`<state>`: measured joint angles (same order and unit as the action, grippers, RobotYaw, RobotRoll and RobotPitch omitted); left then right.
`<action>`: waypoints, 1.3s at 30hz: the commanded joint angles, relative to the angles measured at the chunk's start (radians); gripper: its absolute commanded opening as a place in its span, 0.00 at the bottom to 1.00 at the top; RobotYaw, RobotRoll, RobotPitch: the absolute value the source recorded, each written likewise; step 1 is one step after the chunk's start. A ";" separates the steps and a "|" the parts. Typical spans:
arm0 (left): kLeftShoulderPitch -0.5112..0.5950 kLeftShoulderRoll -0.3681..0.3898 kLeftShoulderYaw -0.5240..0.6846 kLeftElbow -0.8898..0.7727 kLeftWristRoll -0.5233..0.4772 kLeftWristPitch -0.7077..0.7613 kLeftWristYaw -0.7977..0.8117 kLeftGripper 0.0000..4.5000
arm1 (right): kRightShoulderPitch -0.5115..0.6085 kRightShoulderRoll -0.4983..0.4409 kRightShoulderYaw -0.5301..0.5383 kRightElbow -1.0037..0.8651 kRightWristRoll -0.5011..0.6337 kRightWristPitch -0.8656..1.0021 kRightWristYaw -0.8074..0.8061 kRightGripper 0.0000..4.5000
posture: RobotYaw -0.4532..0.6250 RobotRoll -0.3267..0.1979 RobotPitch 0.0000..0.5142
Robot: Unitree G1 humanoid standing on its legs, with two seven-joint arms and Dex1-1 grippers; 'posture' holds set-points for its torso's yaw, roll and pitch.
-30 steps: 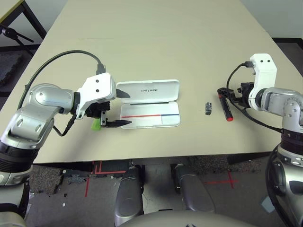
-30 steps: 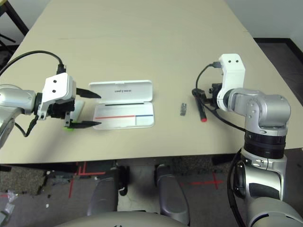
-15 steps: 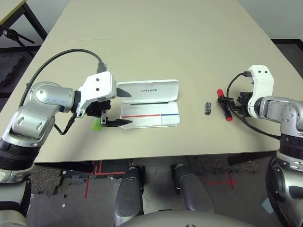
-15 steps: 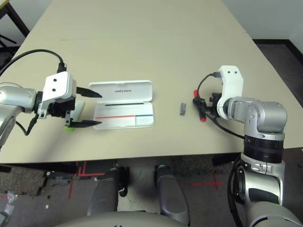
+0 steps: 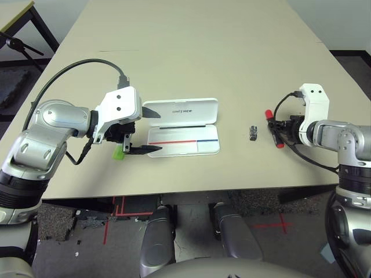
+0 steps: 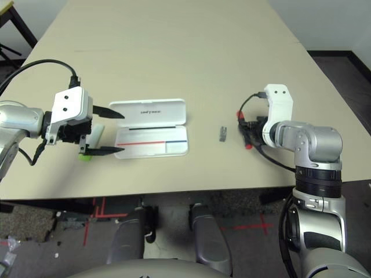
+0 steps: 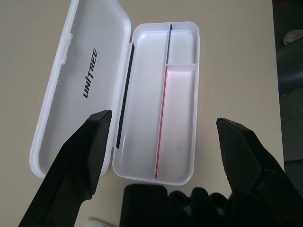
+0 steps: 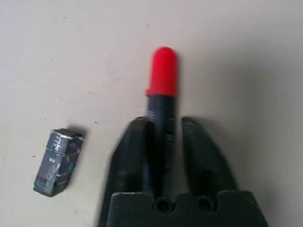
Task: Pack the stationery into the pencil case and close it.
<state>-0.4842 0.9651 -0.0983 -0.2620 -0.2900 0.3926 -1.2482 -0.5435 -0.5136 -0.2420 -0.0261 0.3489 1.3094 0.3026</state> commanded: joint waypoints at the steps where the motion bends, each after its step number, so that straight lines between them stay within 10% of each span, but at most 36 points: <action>1: 0.008 0.009 0.001 -0.006 0.003 -0.001 -0.004 1.00 | -0.008 -0.007 0.003 0.030 -0.017 -0.020 -0.013 0.10 | 0.32 0.62 0.31; 11: 0.008 0.019 0.006 0.006 0.004 -0.006 -0.012 1.00 | -0.038 -0.175 0.117 -0.027 0.001 -0.145 0.162 0.10 | 0.32 0.62 0.32; 24: 0.017 0.023 0.024 0.007 -0.009 -0.002 -0.009 1.00 | -0.102 -0.422 0.405 -0.214 0.057 -0.466 0.766 0.10 | 0.32 0.62 0.34; 39: 0.057 0.037 0.055 -0.017 -0.005 0.008 0.019 1.00 | -0.250 -0.127 0.648 -0.225 -0.039 -0.536 0.779 0.10 | 0.36 0.62 0.33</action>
<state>-0.4390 0.9916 -0.0515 -0.2618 -0.2932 0.3949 -1.2336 -0.7810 -0.6506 0.3798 -0.2377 0.3189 0.7801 1.0856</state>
